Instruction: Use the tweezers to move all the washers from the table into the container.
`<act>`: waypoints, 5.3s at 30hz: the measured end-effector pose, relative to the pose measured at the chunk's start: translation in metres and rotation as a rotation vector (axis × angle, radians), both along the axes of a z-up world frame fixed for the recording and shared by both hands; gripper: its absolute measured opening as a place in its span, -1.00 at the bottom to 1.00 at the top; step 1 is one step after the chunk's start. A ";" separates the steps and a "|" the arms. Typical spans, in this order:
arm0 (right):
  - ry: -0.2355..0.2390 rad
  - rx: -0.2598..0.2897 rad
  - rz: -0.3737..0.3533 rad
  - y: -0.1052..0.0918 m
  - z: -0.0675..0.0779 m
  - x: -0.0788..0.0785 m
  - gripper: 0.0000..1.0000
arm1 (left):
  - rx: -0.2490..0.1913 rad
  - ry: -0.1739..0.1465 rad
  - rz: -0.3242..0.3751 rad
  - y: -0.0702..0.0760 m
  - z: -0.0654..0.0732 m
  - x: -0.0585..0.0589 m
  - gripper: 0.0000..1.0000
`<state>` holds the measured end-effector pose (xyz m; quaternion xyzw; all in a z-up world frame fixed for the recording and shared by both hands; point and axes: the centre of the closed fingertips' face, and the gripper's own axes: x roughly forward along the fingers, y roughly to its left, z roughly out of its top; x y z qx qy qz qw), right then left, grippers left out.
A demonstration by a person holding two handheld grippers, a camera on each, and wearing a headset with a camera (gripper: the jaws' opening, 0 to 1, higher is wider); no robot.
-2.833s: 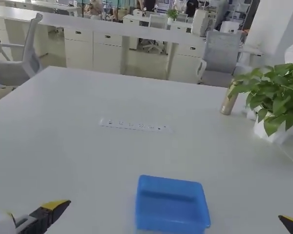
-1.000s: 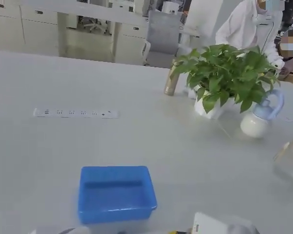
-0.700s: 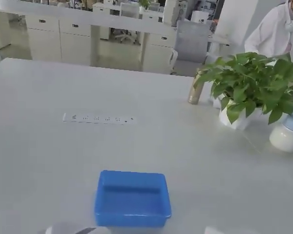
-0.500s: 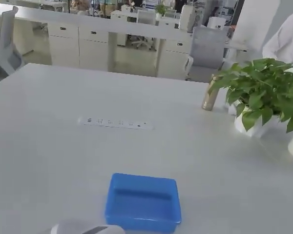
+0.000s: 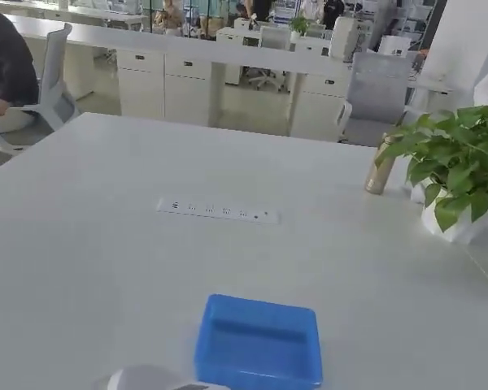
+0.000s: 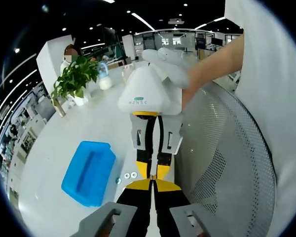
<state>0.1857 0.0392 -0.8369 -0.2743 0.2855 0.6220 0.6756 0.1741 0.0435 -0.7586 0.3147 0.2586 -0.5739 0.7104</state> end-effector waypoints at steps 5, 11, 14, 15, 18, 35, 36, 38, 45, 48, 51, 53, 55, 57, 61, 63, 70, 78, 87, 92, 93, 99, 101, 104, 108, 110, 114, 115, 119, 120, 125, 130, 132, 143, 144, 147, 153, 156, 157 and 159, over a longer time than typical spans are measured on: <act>-0.039 0.040 -0.041 0.006 0.006 0.017 -0.86 | 0.024 -0.025 -0.010 0.001 0.007 0.013 -1.00; -0.046 0.079 -0.069 0.016 0.007 0.034 -0.86 | 0.064 -0.042 -0.028 0.002 0.010 0.031 -1.00; -0.050 0.082 -0.069 0.019 0.007 0.037 -0.86 | 0.082 -0.038 -0.047 0.003 0.009 0.035 -1.00; -0.049 0.084 -0.070 0.019 0.007 0.037 -0.86 | 0.089 -0.036 -0.052 0.003 0.009 0.036 -1.00; -0.035 0.100 -0.081 0.020 0.006 0.038 -0.86 | 0.097 -0.029 -0.062 0.003 0.008 0.038 -1.00; -0.040 0.110 -0.104 0.019 0.005 0.045 -0.87 | 0.091 0.005 -0.091 0.003 0.008 0.051 -1.00; -0.044 0.111 -0.104 0.019 0.006 0.046 -0.87 | 0.089 0.006 -0.093 0.002 0.009 0.052 -1.00; -0.039 0.118 -0.111 0.019 0.006 0.046 -0.86 | 0.089 0.003 -0.099 0.001 0.009 0.052 -1.00; 0.000 0.134 -0.137 0.018 0.003 0.047 -0.86 | 0.076 0.039 -0.101 -0.001 0.005 0.054 -1.00; 0.011 0.135 -0.130 0.019 0.006 0.045 -0.80 | 0.069 0.061 -0.103 -0.001 0.004 0.054 -1.00; 0.009 0.164 -0.120 0.023 0.016 0.044 -0.68 | 0.068 0.075 -0.112 -0.001 0.002 0.054 -1.00; -0.006 0.166 -0.111 0.024 0.017 0.046 -0.73 | 0.077 0.075 -0.116 0.000 0.002 0.055 -1.00; -0.005 0.174 -0.113 0.025 0.020 0.048 -0.75 | 0.080 0.076 -0.119 0.000 0.001 0.055 -1.00; 0.012 0.184 -0.117 0.026 0.021 0.049 -0.82 | 0.074 0.081 -0.113 -0.001 0.001 0.056 -1.00; 0.007 0.168 -0.112 0.024 0.017 0.050 -0.92 | 0.016 0.093 -0.092 -0.010 0.003 0.057 -0.93; 0.006 0.166 -0.111 0.023 0.017 0.048 -0.93 | -0.004 0.123 -0.067 -0.010 0.002 0.055 -0.79; -0.017 0.152 -0.106 0.021 0.015 0.044 -0.93 | -0.029 0.118 -0.054 -0.008 -0.003 0.049 -0.98; -0.050 0.129 -0.118 0.023 0.014 0.044 -0.93 | -0.062 0.084 -0.069 -0.011 0.003 0.050 -1.00; -0.024 0.133 -0.163 0.022 0.015 0.049 -0.88 | -0.008 0.075 -0.154 -0.017 0.002 0.052 -1.00; 0.003 0.167 -0.164 0.023 0.017 0.049 -0.92 | -0.012 0.108 -0.123 -0.016 0.000 0.054 -1.00; 0.019 0.173 -0.180 0.023 0.017 0.050 -0.92 | -0.011 0.110 -0.106 -0.015 -0.002 0.055 -1.00; 0.060 0.188 -0.237 0.021 0.015 0.056 -0.95 | -0.094 0.119 0.040 -0.005 -0.002 0.057 -0.80; 0.066 0.194 -0.246 0.021 0.016 0.055 -0.95 | -0.136 0.130 0.093 -0.001 0.000 0.055 -0.70; 0.074 0.205 -0.267 0.021 0.016 0.057 -0.95 | -0.213 0.142 0.207 0.009 0.005 0.052 -0.55; 0.160 0.245 -0.363 0.016 0.017 0.063 -0.95 | -0.298 0.142 0.395 0.026 0.011 0.045 -0.40; 0.185 0.288 -0.387 0.017 0.025 0.065 -0.96 | -0.307 0.092 0.442 0.032 0.013 0.040 -0.38; 0.187 0.301 -0.394 0.012 0.035 0.071 -0.95 | -0.379 0.074 0.575 0.042 0.013 0.033 -0.12; 0.185 0.299 -0.396 0.011 0.036 0.072 -0.95 | -0.409 0.080 0.604 0.043 0.014 0.034 -0.07; 0.186 0.319 -0.418 0.008 0.054 0.076 -0.95 | -0.486 0.028 0.705 0.056 0.017 0.038 0.23; 0.187 0.329 -0.423 0.008 0.059 0.077 -0.95 | -0.492 0.014 0.721 0.060 0.017 0.039 0.30; 0.197 0.355 -0.444 0.004 0.076 0.084 -0.95 | -0.552 -0.067 0.810 0.075 0.019 0.045 0.67; 0.171 0.351 -0.474 -0.004 0.087 0.099 -0.95 | -0.733 -0.125 0.839 0.073 0.038 0.050 0.97; 0.169 0.360 -0.490 -0.009 0.091 0.107 -0.95 | -0.756 -0.145 0.837 0.072 0.043 0.050 0.97; 0.172 0.380 -0.659 -0.035 0.089 0.166 -0.94 | -0.734 -0.163 0.832 0.072 0.038 0.052 0.97; 0.182 0.376 -0.675 -0.035 0.086 0.170 -0.94 | -0.721 -0.165 0.832 0.072 0.037 0.052 0.97; 0.181 0.340 -0.700 -0.035 0.074 0.179 -0.94 | -0.677 -0.170 0.827 0.074 0.031 0.052 0.90; 0.152 0.265 -0.712 -0.030 0.052 0.189 -0.94 | -0.657 -0.175 0.836 0.077 0.028 0.053 0.92; 0.133 0.224 -0.704 -0.030 0.042 0.193 -0.94 | -0.645 -0.166 0.841 0.078 0.024 0.053 0.91; 0.132 0.215 -0.703 -0.029 0.040 0.193 -0.94 | -0.640 -0.165 0.839 0.077 0.024 0.053 0.91; 0.132 0.204 -0.703 -0.029 0.036 0.195 -0.94 | -0.621 -0.168 0.832 0.077 0.022 0.052 0.90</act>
